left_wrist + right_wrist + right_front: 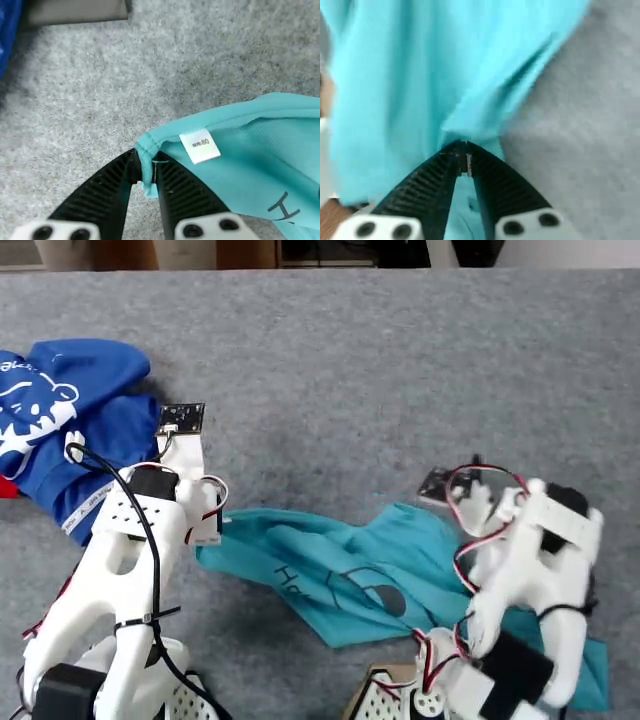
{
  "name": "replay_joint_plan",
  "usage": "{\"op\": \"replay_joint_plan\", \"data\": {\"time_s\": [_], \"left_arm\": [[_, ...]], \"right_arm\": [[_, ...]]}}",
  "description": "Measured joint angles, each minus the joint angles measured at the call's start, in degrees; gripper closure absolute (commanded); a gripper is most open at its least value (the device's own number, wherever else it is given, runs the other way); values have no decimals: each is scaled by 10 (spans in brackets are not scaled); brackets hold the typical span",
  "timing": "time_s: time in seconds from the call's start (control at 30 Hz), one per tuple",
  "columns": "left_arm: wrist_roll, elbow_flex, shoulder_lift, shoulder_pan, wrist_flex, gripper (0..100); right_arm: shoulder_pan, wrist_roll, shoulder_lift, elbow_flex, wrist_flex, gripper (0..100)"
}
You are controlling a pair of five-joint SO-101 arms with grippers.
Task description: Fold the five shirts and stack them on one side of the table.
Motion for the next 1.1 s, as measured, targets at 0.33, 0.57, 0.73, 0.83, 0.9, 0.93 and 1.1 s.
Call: {"op": "replay_joint_plan", "data": {"time_s": [0.33, 0.57, 0.73, 0.83, 0.9, 0.93, 1.1], "left_arm": [[0, 0, 0, 0, 0, 982], [0, 0, 0, 0, 0, 982], [0, 0, 0, 0, 0, 982], [0, 0, 0, 0, 0, 982], [0, 0, 0, 0, 0, 982], [0, 0, 0, 0, 0, 982], [0, 0, 0, 0, 0, 982]], "right_arm": [[-80, -196, -25, -142, 43, 722], [-200, -333, 39, -154, 47, 759], [-170, -344, 136, -159, -13, 759], [-144, -344, 193, -159, -44, 759], [-135, -344, 223, -159, -59, 759], [-134, -344, 233, -159, -63, 759], [-127, -360, 244, -167, -71, 759]]}}
